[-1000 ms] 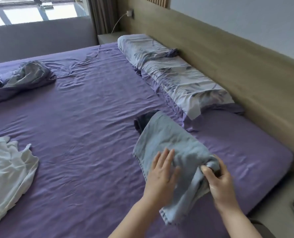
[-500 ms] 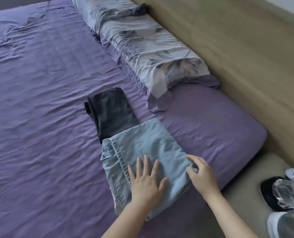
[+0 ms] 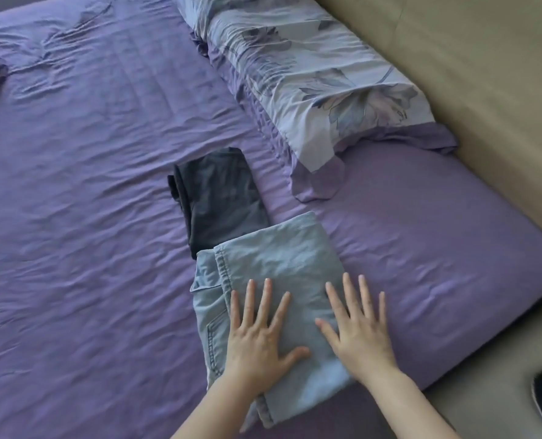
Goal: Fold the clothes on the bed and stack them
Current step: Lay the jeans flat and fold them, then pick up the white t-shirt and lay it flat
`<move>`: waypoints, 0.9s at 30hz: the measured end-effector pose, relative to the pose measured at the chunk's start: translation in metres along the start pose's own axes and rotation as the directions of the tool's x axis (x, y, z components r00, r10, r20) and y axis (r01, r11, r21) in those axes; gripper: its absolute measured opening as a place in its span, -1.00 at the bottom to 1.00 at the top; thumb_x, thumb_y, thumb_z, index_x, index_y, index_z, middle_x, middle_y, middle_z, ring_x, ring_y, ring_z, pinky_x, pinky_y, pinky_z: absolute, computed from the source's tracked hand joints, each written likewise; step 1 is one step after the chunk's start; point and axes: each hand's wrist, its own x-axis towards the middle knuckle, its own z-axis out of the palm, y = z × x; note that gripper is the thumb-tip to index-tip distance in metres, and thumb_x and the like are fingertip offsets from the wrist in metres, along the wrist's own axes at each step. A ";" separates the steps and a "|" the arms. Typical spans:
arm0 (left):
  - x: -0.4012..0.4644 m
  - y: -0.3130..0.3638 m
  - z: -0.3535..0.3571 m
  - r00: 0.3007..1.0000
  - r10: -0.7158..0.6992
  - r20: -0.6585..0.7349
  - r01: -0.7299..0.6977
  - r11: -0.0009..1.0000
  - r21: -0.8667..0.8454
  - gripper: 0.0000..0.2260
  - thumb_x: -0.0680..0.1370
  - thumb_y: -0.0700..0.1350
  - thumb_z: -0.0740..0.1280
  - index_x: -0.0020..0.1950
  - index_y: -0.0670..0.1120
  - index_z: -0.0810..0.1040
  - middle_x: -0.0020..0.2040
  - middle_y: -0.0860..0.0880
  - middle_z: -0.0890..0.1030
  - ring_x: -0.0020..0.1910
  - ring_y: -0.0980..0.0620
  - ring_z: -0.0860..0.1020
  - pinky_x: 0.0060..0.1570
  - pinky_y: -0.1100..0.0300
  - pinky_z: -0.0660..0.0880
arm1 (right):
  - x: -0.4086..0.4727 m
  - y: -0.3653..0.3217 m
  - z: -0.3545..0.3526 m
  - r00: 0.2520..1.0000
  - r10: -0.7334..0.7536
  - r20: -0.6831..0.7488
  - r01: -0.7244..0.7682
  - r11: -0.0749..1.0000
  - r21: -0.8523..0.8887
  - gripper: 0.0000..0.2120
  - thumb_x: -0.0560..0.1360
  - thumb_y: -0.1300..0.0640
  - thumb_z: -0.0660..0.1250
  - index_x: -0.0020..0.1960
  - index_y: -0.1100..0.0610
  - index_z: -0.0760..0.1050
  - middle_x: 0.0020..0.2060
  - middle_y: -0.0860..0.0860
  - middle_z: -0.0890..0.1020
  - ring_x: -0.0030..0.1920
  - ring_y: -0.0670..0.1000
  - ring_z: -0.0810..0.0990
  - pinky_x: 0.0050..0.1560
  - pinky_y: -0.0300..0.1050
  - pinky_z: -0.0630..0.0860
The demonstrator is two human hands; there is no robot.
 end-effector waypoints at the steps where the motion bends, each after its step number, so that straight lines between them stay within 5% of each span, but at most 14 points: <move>1: 0.001 -0.001 -0.002 0.999 -0.025 0.024 0.025 1.000 -0.014 -0.16 0.38 0.53 0.04 0.51 0.05 0.22 0.53 -0.16 0.16 0.51 -0.24 0.06 0.40 -0.23 -0.03 | 0.008 -0.008 -0.005 0.999 -0.034 -0.026 0.034 0.999 0.020 -0.40 0.54 -0.26 -0.08 0.50 -0.01 0.13 0.46 0.15 0.24 0.47 0.22 0.11 0.38 0.28 -0.04; 6: 0.008 -0.009 0.004 0.985 -0.033 0.168 0.040 0.998 -0.041 -0.16 0.37 0.54 -0.03 0.49 0.07 0.26 0.50 -0.16 0.24 0.47 -0.20 0.20 0.34 -0.18 0.06 | 0.037 -0.035 0.013 0.984 -0.178 0.023 0.177 0.983 0.044 -0.44 0.57 -0.27 -0.24 0.52 -0.10 -0.04 0.53 0.04 -0.01 0.52 0.11 -0.15 0.36 0.22 -0.05; 9: 0.017 -0.010 -0.002 0.986 -0.050 0.161 0.056 0.998 -0.029 -0.15 0.36 0.55 -0.06 0.47 0.07 0.30 0.47 -0.17 0.27 0.44 -0.24 0.26 0.32 -0.18 0.04 | 0.049 -0.036 0.019 0.987 -0.125 0.097 0.121 0.992 0.045 -0.42 0.56 -0.27 -0.27 0.51 -0.10 0.05 0.45 0.08 0.28 0.50 0.15 0.02 0.30 0.26 0.12; 10: 0.019 -0.010 -0.006 0.987 -0.037 0.156 0.042 0.999 -0.029 -0.15 0.36 0.55 -0.07 0.51 0.08 0.22 0.51 -0.17 0.15 0.48 -0.25 0.14 0.35 -0.17 -0.05 | 0.050 -0.037 0.013 0.987 -0.120 0.107 0.121 0.993 -0.005 -0.38 0.52 -0.30 -0.27 0.51 -0.09 0.03 0.46 0.09 0.25 0.49 0.15 0.06 0.29 0.31 0.19; 13: 0.010 -0.011 -0.018 0.986 0.009 0.166 -0.008 1.000 -0.005 -0.20 0.37 0.42 -0.05 0.55 0.13 -0.07 0.51 -0.05 -0.25 0.51 -0.17 -0.23 0.41 -0.10 -0.38 | 0.044 -0.047 -0.005 0.978 -0.105 0.182 0.114 0.993 -0.043 -0.28 0.32 -0.30 -0.40 0.46 -0.16 -0.28 0.46 0.02 -0.26 0.50 0.12 -0.18 0.38 0.32 0.04; 15: -0.007 -0.013 -0.028 0.993 0.008 0.121 -0.009 1.000 0.007 -0.33 0.45 0.28 0.02 0.54 0.09 0.08 0.54 -0.01 -0.08 0.53 -0.18 -0.02 0.45 -0.15 -0.20 | 0.032 -0.056 -0.015 0.975 -0.028 0.222 0.041 0.998 -0.054 -0.32 0.38 -0.25 -0.19 0.44 -0.12 0.25 0.46 0.11 0.24 0.40 0.28 0.29 0.19 0.39 0.33; 17: -0.031 -0.016 -0.039 0.986 -0.025 0.165 0.029 0.999 -0.023 -0.46 0.52 0.12 0.10 0.50 0.04 0.22 0.54 -0.03 0.12 0.51 -0.19 0.10 0.40 -0.28 0.00 | 0.012 -0.060 -0.012 0.966 0.003 0.257 0.005 1.000 -0.031 -0.42 0.35 -0.21 0.01 0.15 -0.02 0.61 0.17 0.12 0.60 0.12 0.30 0.58 -0.10 0.36 0.51; 19: -0.059 -0.023 -0.050 0.974 -0.083 0.211 0.092 0.995 -0.032 -0.51 0.56 0.08 0.10 0.49 0.03 0.23 0.54 -0.05 0.15 0.52 -0.19 0.06 0.39 -0.29 0.00 | -0.011 -0.075 -0.033 0.942 -0.021 0.336 0.044 0.997 -0.059 -0.44 0.37 -0.21 0.04 0.17 -0.02 0.60 0.18 0.11 0.60 0.16 0.29 0.55 -0.05 0.38 0.51; 22: -0.100 -0.038 -0.068 0.898 -0.235 0.373 0.255 0.967 -0.004 -0.48 0.60 0.08 0.10 0.53 0.01 0.06 0.55 -0.05 0.06 0.53 -0.14 -0.08 0.43 -0.23 -0.14 | -0.042 -0.103 -0.057 0.937 -0.138 0.322 0.173 0.982 -0.081 -0.39 0.52 -0.19 0.15 0.51 -0.08 0.10 0.46 0.08 0.26 0.44 0.18 0.24 0.32 0.32 0.22; 24: -0.124 -0.050 -0.085 0.867 -0.305 0.394 0.332 0.943 0.001 -0.48 0.61 0.04 0.09 0.54 -0.02 0.03 0.54 -0.06 0.11 0.53 -0.14 -0.07 0.44 -0.20 -0.13 | -0.057 -0.123 -0.068 0.936 -0.200 0.288 0.205 0.979 0.010 -0.20 0.25 -0.21 0.50 0.41 -0.03 0.32 0.25 0.07 0.54 0.20 0.14 0.55 0.07 0.31 0.48; 27: -0.157 -0.071 -0.111 0.846 -0.368 0.386 0.406 0.914 -0.017 -0.45 0.61 0.04 0.12 0.55 -0.02 0.01 0.51 -0.04 0.18 0.53 -0.12 -0.04 0.45 -0.17 -0.10 | -0.073 -0.165 -0.068 0.933 -0.280 0.228 0.282 0.959 0.024 -0.36 0.00 -0.17 0.61 0.04 0.03 0.65 -0.08 -0.02 0.69 -0.13 0.05 0.69 -0.26 0.17 0.59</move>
